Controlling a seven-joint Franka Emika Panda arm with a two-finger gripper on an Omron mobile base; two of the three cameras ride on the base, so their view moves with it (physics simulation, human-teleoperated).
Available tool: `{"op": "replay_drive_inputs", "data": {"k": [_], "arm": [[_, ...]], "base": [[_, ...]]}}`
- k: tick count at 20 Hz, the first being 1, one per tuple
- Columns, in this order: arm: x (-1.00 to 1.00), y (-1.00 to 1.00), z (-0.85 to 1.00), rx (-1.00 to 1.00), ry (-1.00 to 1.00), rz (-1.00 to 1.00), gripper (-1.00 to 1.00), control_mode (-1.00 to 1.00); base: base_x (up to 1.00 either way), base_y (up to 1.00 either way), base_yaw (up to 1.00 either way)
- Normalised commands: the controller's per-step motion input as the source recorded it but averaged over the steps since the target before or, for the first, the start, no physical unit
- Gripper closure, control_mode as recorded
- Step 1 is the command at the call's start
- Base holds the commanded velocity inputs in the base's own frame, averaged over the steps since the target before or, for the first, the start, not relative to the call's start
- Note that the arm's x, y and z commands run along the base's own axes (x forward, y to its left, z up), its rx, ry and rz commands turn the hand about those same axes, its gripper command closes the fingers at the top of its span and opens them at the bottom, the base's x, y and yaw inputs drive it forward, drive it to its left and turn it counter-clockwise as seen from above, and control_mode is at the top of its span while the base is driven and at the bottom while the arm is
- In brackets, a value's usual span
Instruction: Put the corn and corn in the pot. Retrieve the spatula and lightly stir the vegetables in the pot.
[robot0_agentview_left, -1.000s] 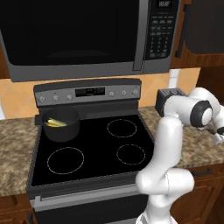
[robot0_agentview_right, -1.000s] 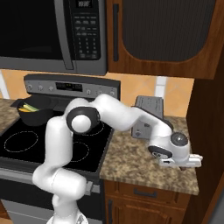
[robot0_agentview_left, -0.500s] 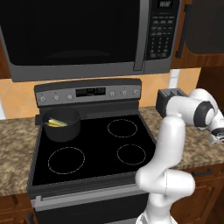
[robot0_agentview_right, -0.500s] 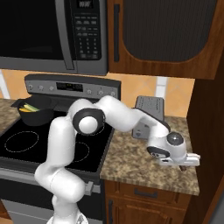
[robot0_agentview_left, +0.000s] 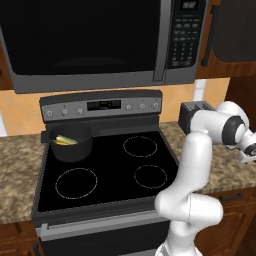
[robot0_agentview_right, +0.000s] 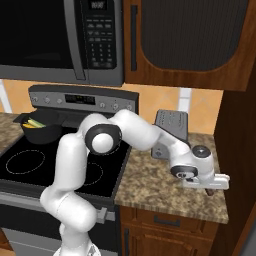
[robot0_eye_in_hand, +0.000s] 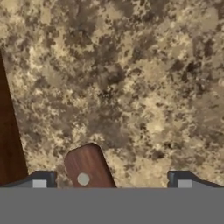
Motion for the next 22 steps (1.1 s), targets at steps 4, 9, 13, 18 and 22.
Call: {"op": "replay_drive_inputs", "data": {"k": [4,9,13,18,22], "arm": [[-0.02,0.16,-0.29,0.07,0.15,0.00,-1.00,-1.00],[-0.32,0.31,-0.11,0.13,0.10,0.02,-1.00,-1.00],[-0.35,0.34,-0.15,0.12,0.08,0.02,-1.00,-1.00],[-0.08,0.17,-0.01,0.05,0.00,0.00,-1.00,-1.00],[0.22,-0.14,-0.07,0.00,-0.01,0.00,-1.00,-1.00]], "base": [[0.00,0.00,0.00],[0.00,0.00,0.00],[0.00,0.00,0.00],[0.00,0.00,0.00],[0.00,0.00,0.00]]}}
